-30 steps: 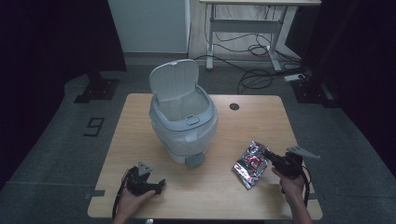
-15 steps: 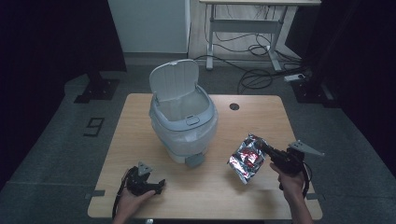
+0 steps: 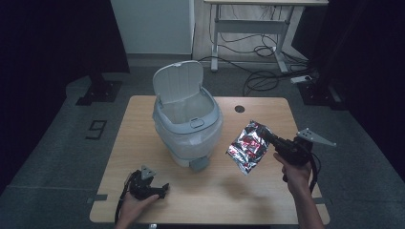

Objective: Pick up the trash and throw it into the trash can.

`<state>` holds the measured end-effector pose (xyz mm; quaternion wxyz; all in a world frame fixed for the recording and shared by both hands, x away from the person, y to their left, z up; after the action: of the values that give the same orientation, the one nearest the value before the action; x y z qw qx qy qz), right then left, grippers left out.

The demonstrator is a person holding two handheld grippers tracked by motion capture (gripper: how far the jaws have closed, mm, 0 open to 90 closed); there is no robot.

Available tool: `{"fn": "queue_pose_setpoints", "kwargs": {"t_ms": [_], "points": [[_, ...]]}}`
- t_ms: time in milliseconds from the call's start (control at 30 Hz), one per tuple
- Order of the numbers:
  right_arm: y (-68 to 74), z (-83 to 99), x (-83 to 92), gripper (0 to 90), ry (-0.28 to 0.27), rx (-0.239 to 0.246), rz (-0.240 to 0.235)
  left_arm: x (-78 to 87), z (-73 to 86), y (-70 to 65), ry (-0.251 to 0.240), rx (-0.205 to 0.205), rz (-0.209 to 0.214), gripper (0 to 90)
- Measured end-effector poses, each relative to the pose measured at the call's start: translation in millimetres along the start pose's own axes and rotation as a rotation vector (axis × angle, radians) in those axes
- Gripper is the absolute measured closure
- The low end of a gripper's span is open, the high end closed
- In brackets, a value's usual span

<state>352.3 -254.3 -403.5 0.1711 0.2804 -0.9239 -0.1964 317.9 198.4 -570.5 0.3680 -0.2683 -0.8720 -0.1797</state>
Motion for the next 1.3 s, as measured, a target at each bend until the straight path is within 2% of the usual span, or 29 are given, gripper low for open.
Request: {"fn": "queue_pose_setpoints", "kwargs": {"t_ms": [200,633,1300], "points": [[16.3,-13.8,-4.6,90.0,-0.013,0.017,-0.026,0.2,0.0,0.2,0.003,-0.002,0.001,5.0],[40.4,-35.8,-15.5,90.0,-0.031,0.026,-0.066,0.2,0.0,0.2,0.003,-0.002,0.001,5.0],[64.2,-59.9,-26.1,90.0,-0.050,0.050,-0.088,0.3,0.0,0.2,0.003,-0.003,0.001,5.0]]}}
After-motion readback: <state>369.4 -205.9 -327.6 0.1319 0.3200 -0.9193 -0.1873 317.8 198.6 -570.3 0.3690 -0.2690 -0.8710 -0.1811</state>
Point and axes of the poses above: each handheld gripper's, and its own axes: x roughly backward along the jaws, z roughly out of its underside, y roughly to its left, the point moved 3 cm from there along -x, roughly forward along the jaws, and after that the axes turned 10 degrees about -x, right-handed, at the moved point
